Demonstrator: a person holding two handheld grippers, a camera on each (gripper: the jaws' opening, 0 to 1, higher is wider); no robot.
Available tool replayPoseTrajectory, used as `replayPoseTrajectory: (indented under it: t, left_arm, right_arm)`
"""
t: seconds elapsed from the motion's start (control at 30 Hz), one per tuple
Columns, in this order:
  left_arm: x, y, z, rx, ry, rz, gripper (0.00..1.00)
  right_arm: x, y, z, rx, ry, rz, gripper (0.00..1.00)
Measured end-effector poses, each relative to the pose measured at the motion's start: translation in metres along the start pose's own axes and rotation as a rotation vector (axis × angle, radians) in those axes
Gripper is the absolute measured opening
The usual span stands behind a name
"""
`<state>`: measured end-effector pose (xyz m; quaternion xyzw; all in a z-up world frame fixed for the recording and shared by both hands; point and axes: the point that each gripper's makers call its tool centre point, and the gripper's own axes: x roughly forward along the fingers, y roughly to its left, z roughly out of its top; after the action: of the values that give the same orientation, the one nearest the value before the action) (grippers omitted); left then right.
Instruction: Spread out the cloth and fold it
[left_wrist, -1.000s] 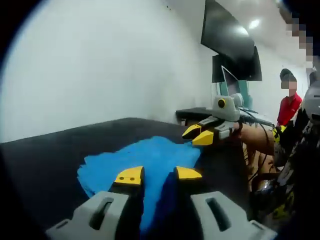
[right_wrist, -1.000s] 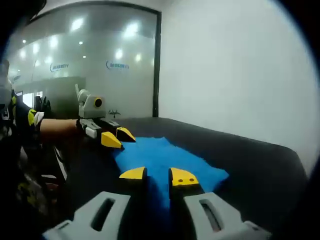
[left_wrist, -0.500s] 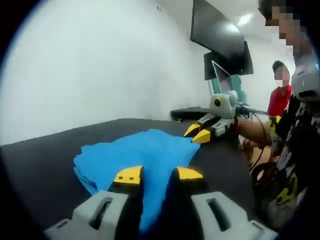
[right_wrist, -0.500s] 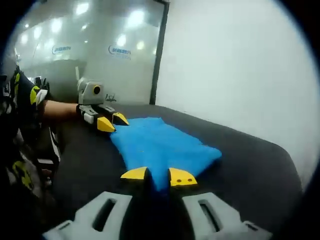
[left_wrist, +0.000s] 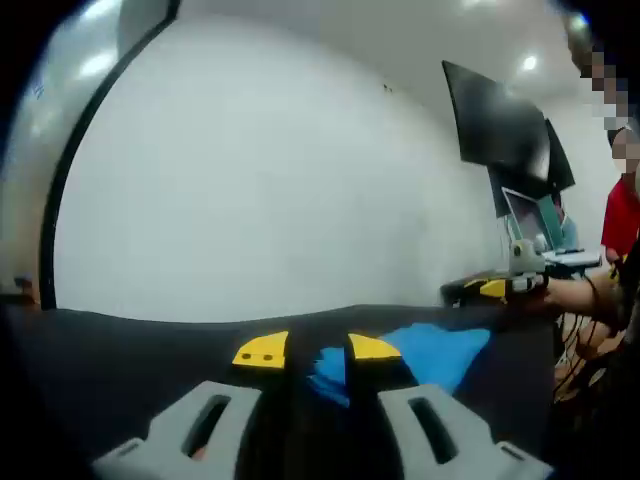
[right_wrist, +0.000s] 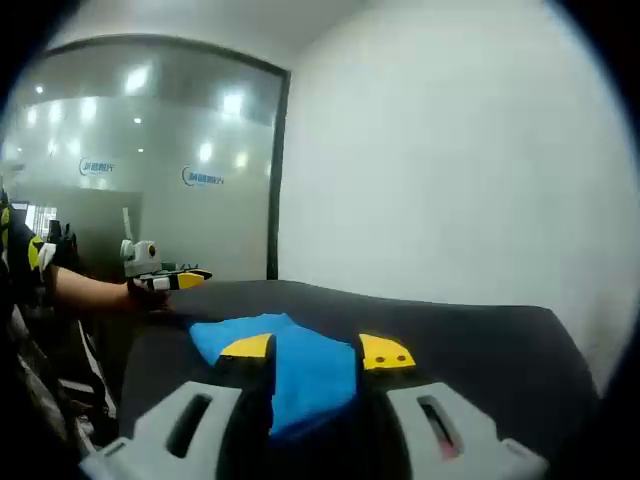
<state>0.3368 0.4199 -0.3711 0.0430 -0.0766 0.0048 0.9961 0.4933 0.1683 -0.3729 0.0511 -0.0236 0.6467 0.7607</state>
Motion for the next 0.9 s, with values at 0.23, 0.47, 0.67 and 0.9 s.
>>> replayPoseTrajectory:
  t: [0.23, 0.47, 0.67, 0.9]
  left_arm:
    - [-0.002, -0.022, -0.019, -0.111, 0.018, -0.049, 0.2]
    - [-0.009, 0.0, -0.008, -0.239, -0.038, -0.003, 0.13]
    - [-0.007, -0.001, -0.013, -0.13, -0.025, 0.031, 0.16]
    - [-0.007, 0.003, -0.013, -0.106, -0.034, 0.031, 0.21]
  right_arm:
    - [-0.009, -0.001, -0.018, -0.07, -0.008, -0.001, 0.22]
    - [-0.012, -0.019, -0.01, 0.047, -0.07, -0.059, 0.34]
    - [-0.003, -0.01, -0.035, -0.022, 0.068, -0.028, 0.35]
    - [-0.024, -0.048, -0.004, 0.113, -0.117, -0.155, 0.16]
